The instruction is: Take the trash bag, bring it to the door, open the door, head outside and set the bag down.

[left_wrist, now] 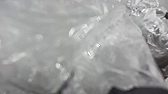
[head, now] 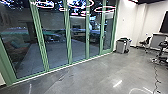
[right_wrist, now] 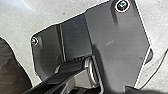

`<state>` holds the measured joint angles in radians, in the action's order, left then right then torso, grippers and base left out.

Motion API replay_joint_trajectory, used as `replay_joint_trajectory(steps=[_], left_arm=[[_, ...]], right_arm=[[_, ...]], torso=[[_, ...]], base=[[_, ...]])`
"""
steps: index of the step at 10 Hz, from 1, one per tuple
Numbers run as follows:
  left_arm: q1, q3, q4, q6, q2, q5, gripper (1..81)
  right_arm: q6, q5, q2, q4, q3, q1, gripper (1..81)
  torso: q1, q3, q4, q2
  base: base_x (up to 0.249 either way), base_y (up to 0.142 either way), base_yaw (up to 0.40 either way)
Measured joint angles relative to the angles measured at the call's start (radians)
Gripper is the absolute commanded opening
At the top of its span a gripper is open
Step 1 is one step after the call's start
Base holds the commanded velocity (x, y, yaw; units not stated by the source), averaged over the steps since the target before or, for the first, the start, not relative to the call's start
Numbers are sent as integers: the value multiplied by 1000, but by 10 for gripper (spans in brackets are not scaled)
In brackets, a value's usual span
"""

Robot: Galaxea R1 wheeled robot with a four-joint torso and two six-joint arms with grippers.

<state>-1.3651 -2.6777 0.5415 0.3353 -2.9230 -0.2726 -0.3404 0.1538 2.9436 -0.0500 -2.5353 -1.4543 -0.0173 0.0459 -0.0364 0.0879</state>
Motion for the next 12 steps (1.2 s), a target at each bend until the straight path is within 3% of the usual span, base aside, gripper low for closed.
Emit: replay_joint_trajectory(steps=[9, 12], left_arm=[[0, 0, 0, 0, 0, 1, 10], [-14, 0, 0, 0, 0, 3, 10]], right_arm=[[0, 0, 0, 0, 0, 0, 811], [0, 3, 0, 0, 0, -16, 811]], torso=[[0, 0, 0, 0], [3, 0, 0, 2]], base=[[0, 0, 0], [83, 0, 0]])
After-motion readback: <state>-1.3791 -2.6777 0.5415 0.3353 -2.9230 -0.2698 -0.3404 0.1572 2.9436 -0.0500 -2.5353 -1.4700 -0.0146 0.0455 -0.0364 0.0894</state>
